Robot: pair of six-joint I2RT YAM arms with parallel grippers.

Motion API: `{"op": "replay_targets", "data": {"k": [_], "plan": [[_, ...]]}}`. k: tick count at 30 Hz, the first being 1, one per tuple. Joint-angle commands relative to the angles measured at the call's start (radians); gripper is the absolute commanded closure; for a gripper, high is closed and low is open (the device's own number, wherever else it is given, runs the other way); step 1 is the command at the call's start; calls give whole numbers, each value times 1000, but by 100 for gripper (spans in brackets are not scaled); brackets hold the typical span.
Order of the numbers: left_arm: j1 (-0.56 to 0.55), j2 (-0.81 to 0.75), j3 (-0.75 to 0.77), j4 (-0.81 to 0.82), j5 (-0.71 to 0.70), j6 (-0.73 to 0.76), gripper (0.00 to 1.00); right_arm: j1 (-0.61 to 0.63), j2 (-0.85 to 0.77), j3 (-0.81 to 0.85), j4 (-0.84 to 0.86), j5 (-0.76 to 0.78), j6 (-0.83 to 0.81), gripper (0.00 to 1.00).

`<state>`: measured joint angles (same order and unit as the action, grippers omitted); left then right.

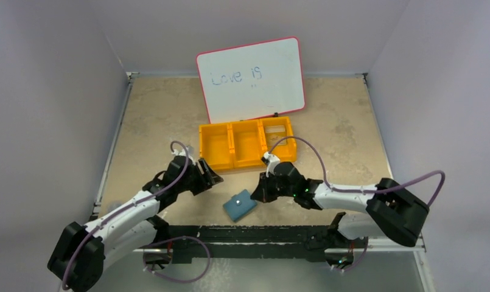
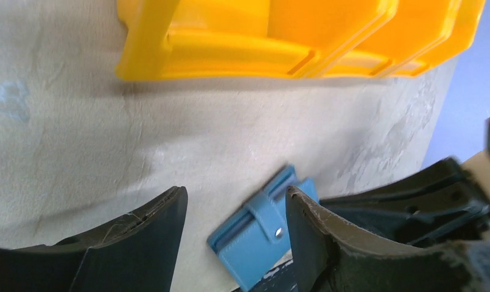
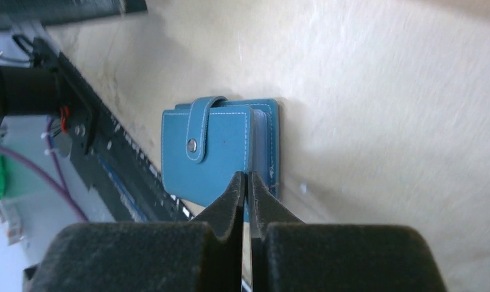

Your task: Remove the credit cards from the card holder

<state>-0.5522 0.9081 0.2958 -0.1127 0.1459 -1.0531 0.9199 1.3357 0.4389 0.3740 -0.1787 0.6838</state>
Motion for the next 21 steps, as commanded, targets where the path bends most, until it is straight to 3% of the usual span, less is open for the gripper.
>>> {"op": "replay_targets", "data": {"k": [1,6,11,17,19,21], "plan": [[-6,-26,93,-95,-99,54,39,21,-102,-86,66,-110,105,100],[-6,-15,121,-155,-116,75,38,34,-183,-57,-142,-15,80,74],[-6,-63,125,-217,-177,72,37,33,-266,96,-306,107,-169,49],[-6,-283,177,-382,-439,-2,37,36,-229,105,-52,-11,-586,45],[-5,-368,194,-415,-503,-16,37,37,-215,59,91,-88,-683,37],[-5,-417,211,-463,-545,-30,37,36,-162,73,114,-165,-793,34]]}}
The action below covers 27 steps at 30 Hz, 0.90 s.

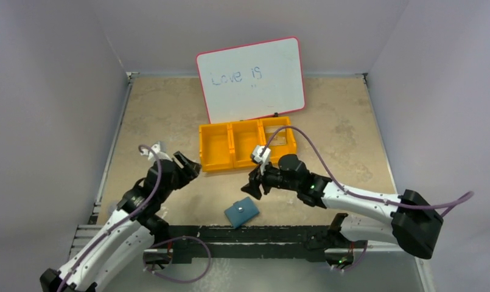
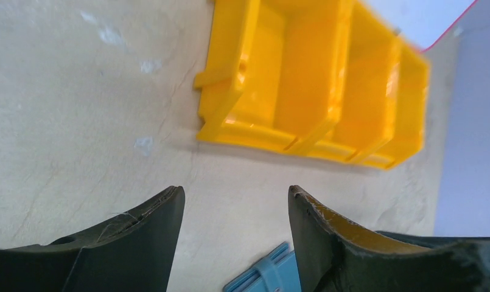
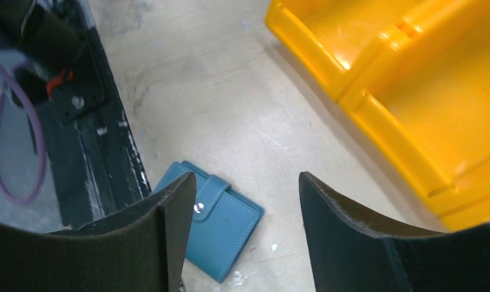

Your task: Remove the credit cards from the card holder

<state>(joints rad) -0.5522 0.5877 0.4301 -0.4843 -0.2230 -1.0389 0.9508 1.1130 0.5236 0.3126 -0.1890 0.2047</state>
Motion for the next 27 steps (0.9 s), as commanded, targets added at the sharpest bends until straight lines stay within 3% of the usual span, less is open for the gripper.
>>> {"op": "replay_targets", "data": {"k": [1,4,9,16,22,25,27], "plan": [[-6,-111,85,-117,-190,-50,37,5,102,21,138,-207,-367,34],[-6,-121,96,-155,-200,-68,36,9,259,110,25,-381,-546,34],[-6,-113,126,-176,-208,-65,36,40,371,170,-61,-458,-730,33],[-6,-118,134,-179,-229,-74,35,60,369,144,-45,-576,-760,28],[-6,-131,131,-156,-227,-80,35,62,474,162,-89,-544,-715,28],[-6,-123,130,-157,-230,-80,35,62,509,167,-18,-418,-604,30],[-6,-125,129,-160,-234,-80,35,62,525,176,15,-299,-558,38]]}}
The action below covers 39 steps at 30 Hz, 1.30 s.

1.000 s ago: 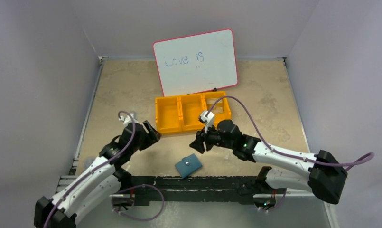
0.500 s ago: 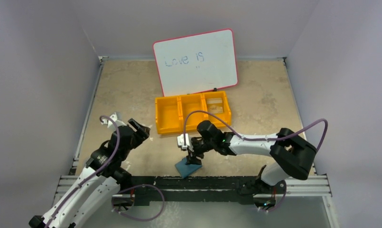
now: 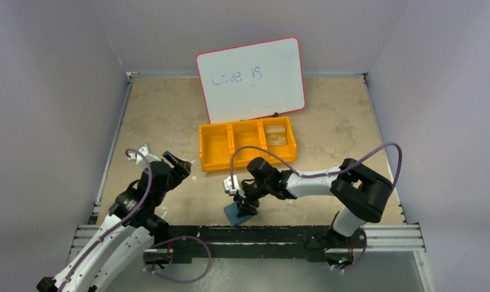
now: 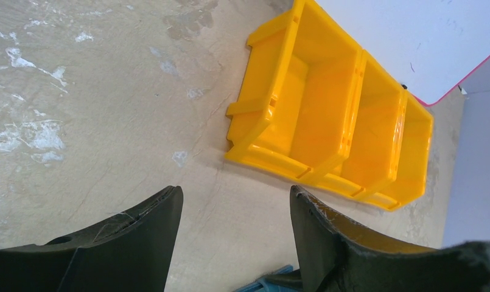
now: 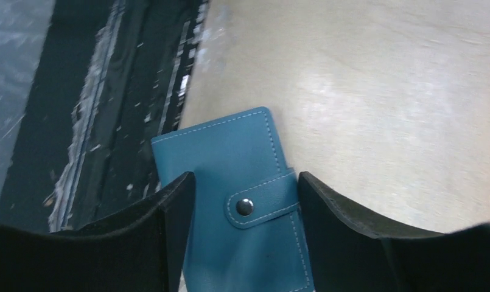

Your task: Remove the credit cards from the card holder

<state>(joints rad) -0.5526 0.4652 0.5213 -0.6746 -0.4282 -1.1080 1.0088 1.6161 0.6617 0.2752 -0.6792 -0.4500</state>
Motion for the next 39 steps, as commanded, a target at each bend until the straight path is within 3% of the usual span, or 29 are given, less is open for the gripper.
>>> {"op": "replay_targets", "data": {"k": [1,4,9,13,15,19,26,29,33,39], "plan": [[-6,-5,36,30,-31,-11,35,4,27,42,63,248,120,46],[-6,-11,33,30,-33,-11,35,4,24,44,74,371,205,76],[-6,12,29,45,-22,1,35,4,-17,8,120,609,422,79],[-6,58,18,85,19,18,34,4,-72,-16,60,791,680,83],[-6,89,4,126,58,30,34,4,-97,-13,29,885,767,79],[-6,178,-32,257,183,54,33,4,-165,-34,26,863,882,70],[-17,407,-91,475,415,54,36,4,-297,-45,48,771,803,60],[-40,432,-132,543,427,14,36,5,-312,-61,73,741,804,57],[-84,454,-217,693,427,-60,38,3,-222,-46,-4,808,1015,56],[-185,521,-251,734,367,-112,39,5,-115,28,-78,795,1096,56]]}}
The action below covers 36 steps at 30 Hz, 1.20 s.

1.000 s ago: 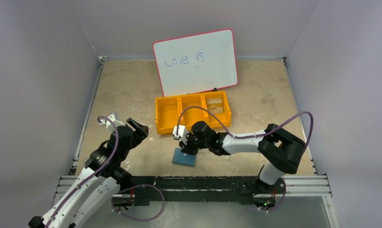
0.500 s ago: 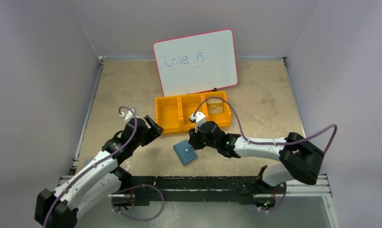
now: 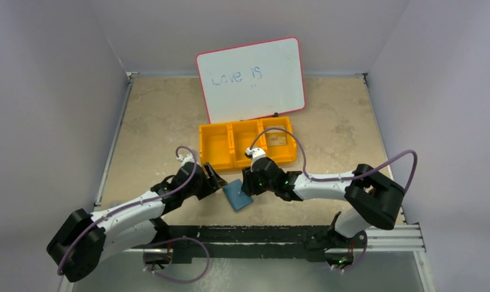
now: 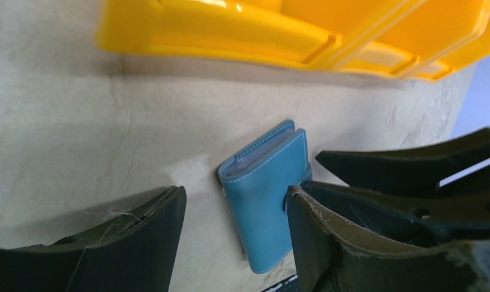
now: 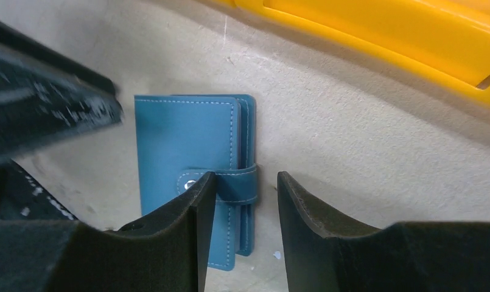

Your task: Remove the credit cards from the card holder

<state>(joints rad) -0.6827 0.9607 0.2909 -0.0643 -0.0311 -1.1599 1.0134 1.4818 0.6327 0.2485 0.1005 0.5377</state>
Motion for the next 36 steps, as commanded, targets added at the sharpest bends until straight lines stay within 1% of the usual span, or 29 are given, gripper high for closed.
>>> {"op": "replay_targets", "data": {"k": [1,6,8,9,10,11,12,13,14,15,17,18,21,23,25,26,28,30,31,34,35,36], "plan": [[-71,33,-31,147,-35,-75,39,1,10,51,-51,21,126,57],[-124,21,-56,159,-85,-111,39,1,-112,20,-69,120,162,54],[-139,4,-74,180,-105,-131,39,1,-199,0,-71,154,172,53],[-142,-3,-76,170,-118,-133,39,1,-242,-18,-70,164,173,53],[-143,-13,-71,143,-136,-133,39,1,-283,-38,-57,205,180,50],[-143,-25,-66,105,-155,-130,37,1,-326,-67,-47,249,191,44],[-143,-46,-61,70,-174,-129,36,-1,-364,-86,-44,288,200,33],[-143,-60,-61,56,-187,-131,34,-1,-402,-105,-46,321,232,12],[-143,-78,-66,49,-196,-139,33,-2,-437,-124,-60,356,294,2],[-143,-95,-74,47,-203,-152,30,-2,-465,-148,-61,368,334,0],[-143,-131,-95,39,-222,-188,21,-8,-512,-207,43,298,277,0],[-142,-150,-113,35,-233,-205,16,-8,-522,-223,66,267,276,0],[-141,-224,-157,32,-248,-264,1,-8,-499,-218,35,202,310,1],[-141,-282,-192,50,-249,-318,0,-9,-455,-188,48,171,248,3],[-141,-323,-225,97,-239,-346,0,-7,-392,-137,14,118,217,5],[-141,-333,-237,133,-227,-348,1,-7,-360,-117,4,98,210,8],[-141,-325,-250,197,-196,-339,9,-7,-292,-79,-4,53,192,13],[-141,-280,-226,177,-172,-322,20,-6,-227,-45,-11,12,175,18],[-141,-248,-209,159,-163,-312,23,-4,-197,-27,-19,2,172,20],[-144,-112,-184,229,-94,-268,31,11,-136,14,-35,-11,148,21],[-164,-1,-143,263,-68,-236,38,14,-99,42,-57,2,147,24],[-172,38,-126,268,-69,-228,40,16,-80,56,-74,14,146,29]]}}
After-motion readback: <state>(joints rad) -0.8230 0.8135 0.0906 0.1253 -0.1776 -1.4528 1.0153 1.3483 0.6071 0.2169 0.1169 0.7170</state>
